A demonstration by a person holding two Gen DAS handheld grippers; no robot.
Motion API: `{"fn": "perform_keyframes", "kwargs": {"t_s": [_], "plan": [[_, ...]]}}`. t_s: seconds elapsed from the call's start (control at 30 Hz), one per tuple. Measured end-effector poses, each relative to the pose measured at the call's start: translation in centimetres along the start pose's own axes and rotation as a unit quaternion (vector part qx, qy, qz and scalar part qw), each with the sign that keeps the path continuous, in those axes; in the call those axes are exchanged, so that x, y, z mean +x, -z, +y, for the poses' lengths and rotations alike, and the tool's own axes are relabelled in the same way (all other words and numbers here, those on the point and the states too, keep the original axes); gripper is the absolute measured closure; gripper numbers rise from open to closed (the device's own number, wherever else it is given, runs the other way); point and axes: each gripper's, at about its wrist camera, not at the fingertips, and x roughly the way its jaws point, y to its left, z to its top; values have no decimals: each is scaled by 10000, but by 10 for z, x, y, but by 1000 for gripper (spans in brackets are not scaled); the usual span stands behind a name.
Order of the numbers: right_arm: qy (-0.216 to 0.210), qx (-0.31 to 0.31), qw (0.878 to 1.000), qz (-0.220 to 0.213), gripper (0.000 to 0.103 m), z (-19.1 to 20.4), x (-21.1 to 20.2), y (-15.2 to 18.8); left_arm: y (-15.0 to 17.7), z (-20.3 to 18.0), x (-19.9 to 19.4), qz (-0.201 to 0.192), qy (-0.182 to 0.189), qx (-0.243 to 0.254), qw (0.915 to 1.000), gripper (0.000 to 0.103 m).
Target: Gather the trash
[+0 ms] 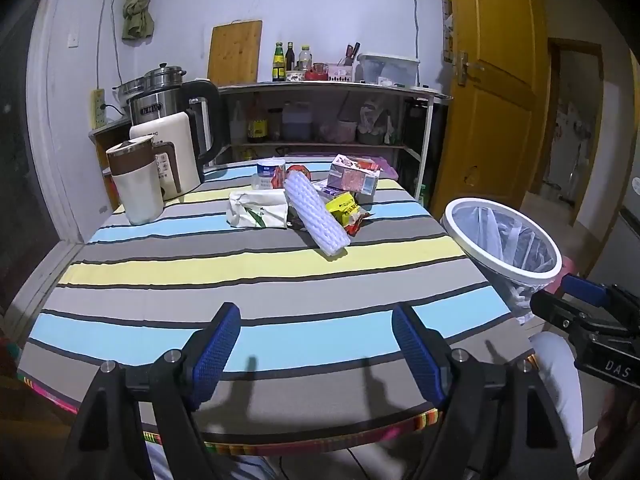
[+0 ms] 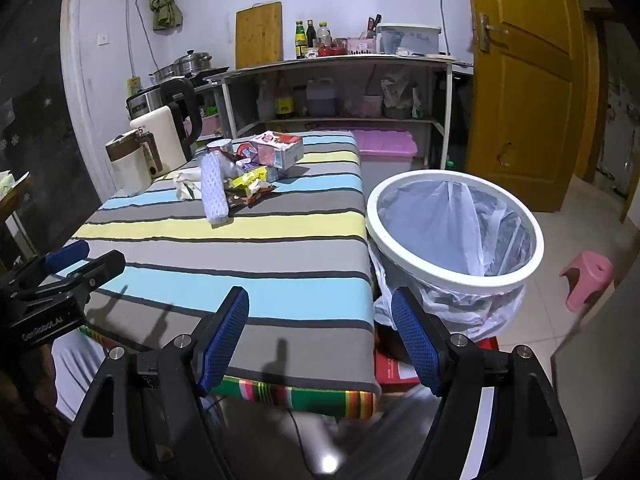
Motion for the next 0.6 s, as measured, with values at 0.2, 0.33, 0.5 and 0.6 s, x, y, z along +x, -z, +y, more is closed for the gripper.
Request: {"fn": "perform_keyframes", "kwargs": {"t_s": [0.2, 0.33, 0.5, 0.6], "plan": [[-5, 8, 10000, -24, 29, 0, 0, 1, 0, 0, -1, -24, 6, 21, 10000, 25], [-3, 20, 10000, -43, 29, 0, -1, 1, 0, -1, -3, -45, -7, 36, 10000, 25], [-15, -10, 10000, -24, 29, -2, -1, 0, 0, 0, -3, -54, -22, 33, 10000, 25], [-5, -6, 10000, -20, 29, -1, -1, 0, -1, -1, -4, -56, -37, 38, 10000, 25]]}}
